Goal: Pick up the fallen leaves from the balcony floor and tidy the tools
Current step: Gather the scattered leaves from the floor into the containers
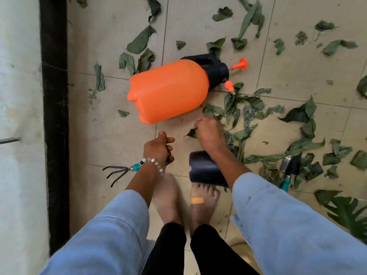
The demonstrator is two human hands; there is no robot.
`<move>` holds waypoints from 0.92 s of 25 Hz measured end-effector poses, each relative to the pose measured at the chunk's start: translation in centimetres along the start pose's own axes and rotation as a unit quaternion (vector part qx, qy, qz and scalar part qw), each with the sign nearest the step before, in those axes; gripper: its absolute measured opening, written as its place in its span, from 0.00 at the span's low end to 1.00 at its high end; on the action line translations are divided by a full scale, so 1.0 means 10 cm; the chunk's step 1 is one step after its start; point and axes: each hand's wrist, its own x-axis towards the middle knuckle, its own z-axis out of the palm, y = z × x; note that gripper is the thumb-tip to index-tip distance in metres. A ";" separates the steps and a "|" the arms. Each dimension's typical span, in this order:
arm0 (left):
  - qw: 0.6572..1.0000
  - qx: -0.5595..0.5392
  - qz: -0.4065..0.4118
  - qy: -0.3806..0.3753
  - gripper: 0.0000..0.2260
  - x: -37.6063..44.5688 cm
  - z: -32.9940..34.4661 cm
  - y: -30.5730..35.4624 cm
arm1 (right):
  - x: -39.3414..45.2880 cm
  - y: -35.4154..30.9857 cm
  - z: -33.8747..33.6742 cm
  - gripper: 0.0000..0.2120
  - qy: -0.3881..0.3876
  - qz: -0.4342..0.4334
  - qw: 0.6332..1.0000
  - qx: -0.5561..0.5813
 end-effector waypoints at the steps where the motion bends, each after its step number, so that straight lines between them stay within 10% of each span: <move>1: 1.000 0.002 0.005 0.011 0.22 -0.02 0.03 0.04 | -0.05 -0.03 -0.07 0.07 0.019 0.038 0.993 0.108; 4: 0.999 -0.025 -0.020 -0.028 0.29 -0.13 0.16 0.14 | -0.41 -0.24 -0.31 0.06 -0.028 0.088 0.909 0.406; 9: 0.995 -0.080 -0.038 -0.054 0.16 -0.31 0.36 0.19 | -0.74 -0.22 -0.55 0.12 -0.129 -0.147 0.958 0.208; 12: 0.992 -0.115 -0.033 -0.033 0.15 -0.32 0.37 0.22 | -0.44 -0.02 -0.75 0.16 -0.129 -0.032 0.939 0.317; 14: 0.988 -0.141 -0.042 -0.036 0.13 -0.26 0.34 0.25 | -0.13 0.13 -0.68 0.19 0.051 0.016 0.989 0.137; 18: 0.993 -0.087 -0.063 -0.044 0.12 -0.12 0.21 0.23 | 0.14 0.24 -0.37 0.34 -0.039 -0.061 0.960 -0.270; 23: 1.000 0.010 -0.025 -0.017 0.23 -0.04 0.14 0.18 | 0.25 0.47 -0.28 0.14 0.054 -0.139 0.959 -0.240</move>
